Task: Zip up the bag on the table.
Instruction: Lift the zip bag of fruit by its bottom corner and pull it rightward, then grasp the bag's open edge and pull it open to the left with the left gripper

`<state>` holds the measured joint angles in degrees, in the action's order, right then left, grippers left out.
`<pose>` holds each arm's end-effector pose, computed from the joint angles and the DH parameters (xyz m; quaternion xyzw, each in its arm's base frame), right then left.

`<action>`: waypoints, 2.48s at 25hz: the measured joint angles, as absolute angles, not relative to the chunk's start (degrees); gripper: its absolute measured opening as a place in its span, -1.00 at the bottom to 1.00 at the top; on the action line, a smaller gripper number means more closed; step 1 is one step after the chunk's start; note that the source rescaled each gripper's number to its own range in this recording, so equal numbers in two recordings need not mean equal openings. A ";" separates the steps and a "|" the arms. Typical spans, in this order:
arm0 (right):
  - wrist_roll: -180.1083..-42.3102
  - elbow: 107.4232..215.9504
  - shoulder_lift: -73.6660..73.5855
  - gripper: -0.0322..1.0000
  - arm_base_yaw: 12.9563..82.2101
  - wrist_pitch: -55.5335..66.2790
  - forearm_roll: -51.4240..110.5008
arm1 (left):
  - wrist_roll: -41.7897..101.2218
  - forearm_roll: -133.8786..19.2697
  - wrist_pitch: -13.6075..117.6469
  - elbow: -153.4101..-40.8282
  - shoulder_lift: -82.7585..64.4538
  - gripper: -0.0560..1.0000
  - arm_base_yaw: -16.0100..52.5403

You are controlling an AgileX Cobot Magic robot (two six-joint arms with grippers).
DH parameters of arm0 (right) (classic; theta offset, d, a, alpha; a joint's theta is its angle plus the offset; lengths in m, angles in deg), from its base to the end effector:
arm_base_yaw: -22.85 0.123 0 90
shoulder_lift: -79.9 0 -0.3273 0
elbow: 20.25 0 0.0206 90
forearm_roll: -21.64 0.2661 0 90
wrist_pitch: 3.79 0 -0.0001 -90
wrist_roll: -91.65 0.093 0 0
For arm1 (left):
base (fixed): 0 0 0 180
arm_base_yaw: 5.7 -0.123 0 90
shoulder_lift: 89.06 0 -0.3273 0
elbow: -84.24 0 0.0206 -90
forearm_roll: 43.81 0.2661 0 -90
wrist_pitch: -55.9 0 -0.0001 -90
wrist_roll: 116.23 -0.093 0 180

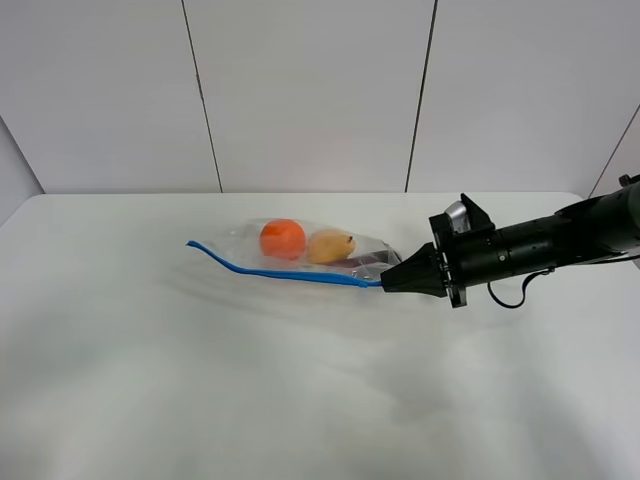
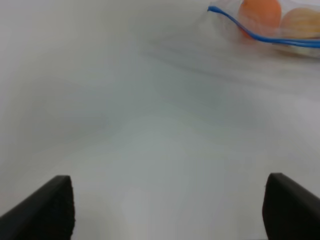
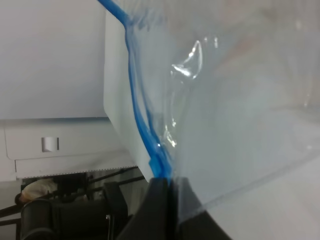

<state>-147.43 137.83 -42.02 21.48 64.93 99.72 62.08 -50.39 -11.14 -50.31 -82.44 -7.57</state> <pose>0.3540 0.0764 0.1604 -0.0235 0.8383 0.5410 0.0632 -0.0467 -0.0113 0.2957 0.0061 0.8607 -0.0412 0.5074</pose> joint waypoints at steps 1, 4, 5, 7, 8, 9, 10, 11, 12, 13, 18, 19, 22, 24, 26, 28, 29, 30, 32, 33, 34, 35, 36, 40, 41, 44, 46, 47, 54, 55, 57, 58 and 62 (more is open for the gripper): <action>-147.38 137.83 -41.85 -0.94 21.48 64.93 99.89 | 62.08 -50.39 -11.14 -50.31 -82.44 1.00 -7.57; -147.17 137.83 -41.50 -0.94 21.48 64.93 100.09 | 62.08 -50.39 -11.14 -50.31 -82.44 1.00 -7.57; -147.05 137.83 -41.39 -0.94 21.48 64.93 100.11 | 62.08 -50.39 -11.14 -50.31 -82.44 1.00 -7.57; -147.05 137.83 -41.39 -0.94 21.48 65.02 100.16 | 62.13 -50.39 -11.02 -50.31 -82.44 1.00 -7.57; -147.05 137.83 -41.39 -0.94 21.48 65.02 100.18 | 62.13 -50.39 -10.71 -50.68 -82.44 1.00 -7.57; -147.05 137.83 -41.39 -0.94 21.48 65.02 100.18 | 62.13 -50.39 -10.28 -51.45 -81.93 1.00 -7.57; -147.05 137.83 -41.39 -0.94 21.48 65.02 100.23 | 62.13 -50.45 -9.74 -52.52 -80.57 1.00 -7.57; -147.05 137.83 -41.39 -0.94 21.48 65.02 100.24 | 62.13 -50.60 -9.08 -54.19 -78.75 1.00 -7.57; -147.05 137.83 -41.39 -0.94 21.48 65.02 100.24 | 62.13 -50.82 -8.34 -56.18 -75.91 1.00 -7.57; -147.05 137.83 -41.39 -0.94 21.48 65.02 100.24 | 62.13 -51.27 -7.49 -58.40 -72.66 1.00 -7.57; -147.05 137.83 -41.39 -0.94 21.48 65.02 100.29 | 61.10 -52.17 -3.84 -68.81 -55.01 1.00 -7.57; -147.05 137.83 -41.39 -0.94 21.48 65.02 100.29 | 60.70 -52.36 -3.07 -70.58 -51.29 1.00 -7.57; -147.05 137.83 -41.39 -0.94 21.48 65.02 100.29 | 57.36 -55.01 0.12 -74.18 -41.03 1.00 -7.57; -147.05 137.83 -41.39 -0.94 21.48 65.02 100.29 | 53.11 -59.04 2.65 -75.94 -34.52 1.00 -7.57; -147.05 137.83 -41.39 -0.94 21.48 65.02 100.29 | 48.52 -64.02 5.40 -76.98 -29.19 1.00 -7.57; -147.05 137.83 -41.39 -0.94 21.48 65.02 100.29 | 43.13 -70.23 7.38 -77.37 -24.28 1.00 -7.57; -147.05 137.83 -41.39 -0.94 21.48 65.02 100.29 | 40.93 -73.32 8.17 -77.42 -22.52 1.00 -7.57; -147.05 137.83 -41.39 -0.94 21.48 65.02 100.29 | 38.45 -75.84 8.67 -77.42 -20.54 1.00 -7.57; -147.05 137.83 -41.39 -0.94 21.48 65.02 100.29 | 34.68 -80.54 9.57 -77.42 -17.31 1.00 -7.04; -147.05 137.83 -41.39 -0.94 21.48 65.02 100.29 | 33.23 -81.83 10.28 -77.42 -16.20 1.00 -6.16; -147.05 137.83 -41.39 -0.94 21.48 65.02 100.29 | 32.31 -82.83 10.96 -77.42 -15.11 1.00 -4.84; -147.05 137.83 -41.39 -0.94 21.48 65.02 100.29 | 31.78 -83.42 11.93 -77.42 -14.10 1.00 -3.08; -147.05 137.83 -41.39 -0.94 21.48 65.02 100.29 | 31.69 -83.79 12.82 -77.42 -13.31 1.00 -1.34; -147.05 137.83 -41.39 -0.94 21.48 65.02 100.34 | 36.99 -84.46 14.62 -77.43 -9.35 1.00 7.70; -147.05 137.83 -41.39 -0.94 21.48 65.02 100.42 | 39.95 -84.59 14.64 -77.43 -8.17 1.00 9.94; -147.05 137.83 -41.39 -0.94 21.48 65.06 100.45 | 48.45 -84.65 14.71 -77.43 -4.63 1.00 15.50; -147.05 137.83 -41.39 -0.94 21.48 65.06 100.47 | 53.91 -84.70 14.77 -77.43 -2.04 1.00 18.48; -147.05 137.83 -41.39 -0.94 21.48 65.06 100.47 | 56.81 -84.70 15.13 -77.37 -0.98 1.00 19.50; -147.05 137.83 -41.39 -0.94 21.48 65.06 100.47 | 69.00 -89.61 26.03 -70.19 3.66 1.00 24.23; -147.05 137.83 -41.39 -0.94 21.48 65.06 100.47 | 69.71 -91.86 27.97 -68.90 3.65 1.00 24.64; -147.05 137.83 -41.39 -0.94 21.48 65.06 100.47 | 70.25 -98.20 32.67 -67.16 3.65 1.00 25.46; -147.05 137.83 -41.39 -0.94 21.48 65.06 100.47 | 70.39 -100.91 34.84 -66.57 3.65 1.00 26.10; -147.05 137.83 -41.39 -0.94 21.48 65.06 100.47 | 70.45 -111.58 42.38 -66.10 3.65 1.00 30.65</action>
<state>-147.05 137.83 -41.39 21.48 65.06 100.47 70.45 -111.58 42.38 -66.10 3.65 30.65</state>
